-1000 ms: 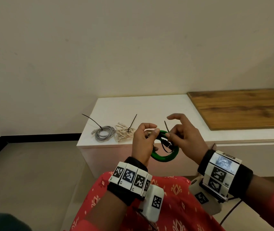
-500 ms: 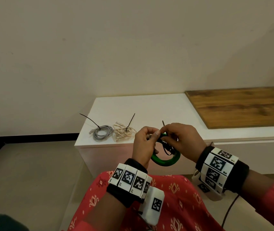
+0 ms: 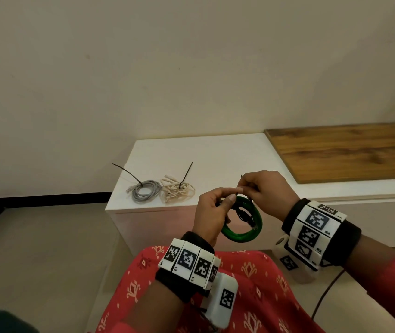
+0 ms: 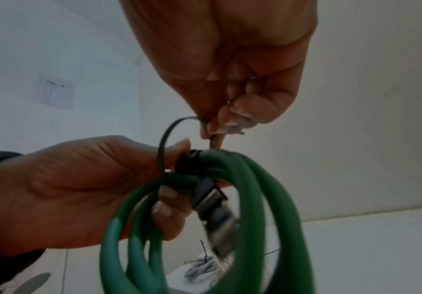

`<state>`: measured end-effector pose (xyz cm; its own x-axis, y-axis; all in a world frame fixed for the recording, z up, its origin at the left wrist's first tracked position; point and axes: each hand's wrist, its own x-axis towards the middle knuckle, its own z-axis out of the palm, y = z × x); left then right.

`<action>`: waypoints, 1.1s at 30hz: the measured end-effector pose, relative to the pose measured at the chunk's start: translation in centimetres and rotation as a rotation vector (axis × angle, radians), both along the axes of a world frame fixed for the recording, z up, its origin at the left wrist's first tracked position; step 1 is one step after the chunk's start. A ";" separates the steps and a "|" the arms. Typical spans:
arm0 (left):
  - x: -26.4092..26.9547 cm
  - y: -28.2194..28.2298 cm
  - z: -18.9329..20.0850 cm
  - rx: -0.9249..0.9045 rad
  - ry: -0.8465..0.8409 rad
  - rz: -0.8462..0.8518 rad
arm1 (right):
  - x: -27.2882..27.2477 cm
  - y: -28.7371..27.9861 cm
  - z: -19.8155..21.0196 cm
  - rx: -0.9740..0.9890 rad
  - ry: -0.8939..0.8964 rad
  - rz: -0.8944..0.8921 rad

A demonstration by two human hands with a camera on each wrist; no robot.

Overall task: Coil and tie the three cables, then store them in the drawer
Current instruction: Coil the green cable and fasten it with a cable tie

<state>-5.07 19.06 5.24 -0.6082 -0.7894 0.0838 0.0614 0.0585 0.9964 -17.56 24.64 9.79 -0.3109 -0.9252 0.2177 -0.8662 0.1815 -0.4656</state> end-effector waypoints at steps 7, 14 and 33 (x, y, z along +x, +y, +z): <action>-0.5 0.1 -0.1 0.030 -0.011 0.024 | 0.1 -0.1 0.5 0.086 0.007 -0.087; -0.7 0.4 0.2 0.098 0.036 0.046 | -0.1 -0.2 0.7 0.160 -0.013 -0.133; 0.9 -2.0 1.7 0.441 0.206 0.070 | 2.8 0.7 1.3 -0.237 -0.865 -0.030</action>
